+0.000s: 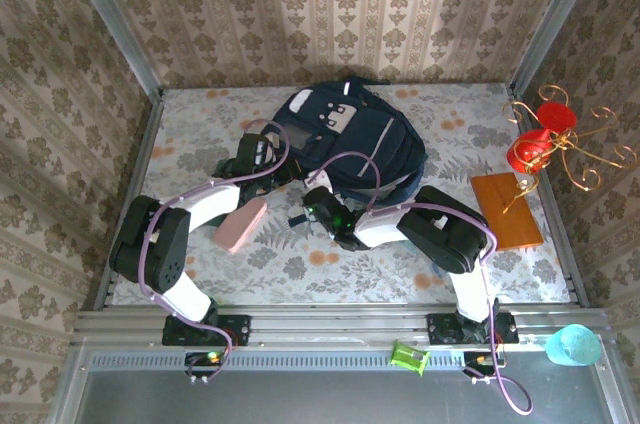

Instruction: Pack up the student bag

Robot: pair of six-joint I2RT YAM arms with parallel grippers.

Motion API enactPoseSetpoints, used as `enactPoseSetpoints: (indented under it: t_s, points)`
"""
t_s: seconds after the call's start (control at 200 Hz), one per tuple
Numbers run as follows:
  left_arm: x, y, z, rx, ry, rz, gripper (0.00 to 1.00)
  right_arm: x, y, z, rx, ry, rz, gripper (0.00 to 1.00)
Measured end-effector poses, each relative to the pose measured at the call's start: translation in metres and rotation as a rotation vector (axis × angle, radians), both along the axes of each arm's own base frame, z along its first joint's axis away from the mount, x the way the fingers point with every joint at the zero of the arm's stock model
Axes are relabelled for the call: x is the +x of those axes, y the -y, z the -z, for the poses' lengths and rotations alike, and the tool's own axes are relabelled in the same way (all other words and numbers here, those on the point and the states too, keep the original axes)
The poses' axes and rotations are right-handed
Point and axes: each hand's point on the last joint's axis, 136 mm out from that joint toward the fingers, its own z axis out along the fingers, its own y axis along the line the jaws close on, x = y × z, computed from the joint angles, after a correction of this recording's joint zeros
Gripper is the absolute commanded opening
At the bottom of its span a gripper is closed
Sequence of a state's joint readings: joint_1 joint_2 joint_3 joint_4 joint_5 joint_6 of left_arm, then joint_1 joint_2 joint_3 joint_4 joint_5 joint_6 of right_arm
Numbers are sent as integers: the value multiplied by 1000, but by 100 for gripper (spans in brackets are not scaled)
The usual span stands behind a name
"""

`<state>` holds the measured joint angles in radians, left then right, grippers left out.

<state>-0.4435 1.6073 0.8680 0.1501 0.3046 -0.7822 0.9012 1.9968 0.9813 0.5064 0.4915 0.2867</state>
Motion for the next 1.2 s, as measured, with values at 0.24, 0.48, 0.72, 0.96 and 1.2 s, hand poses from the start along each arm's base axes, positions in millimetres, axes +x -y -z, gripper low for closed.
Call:
enactPoseSetpoints:
  t_s: [0.24,0.48,0.72,0.96,1.2]
  points:
    - [0,0,0,-2,0,1,0,0,3,-1,11,19,8,5]
    - [-3,1,1,12,2,25,0,-14,17,-4,24,12,0,0]
    - [-5,-2,5,46,10,51,0,-29,32,0,38,-25,-10,0]
    - [-3,-8,7,66,18,56,0,-39,45,1,64,-71,-12,0]
    - [0,-13,8,83,30,54,0,-45,64,6,98,-132,0,0]
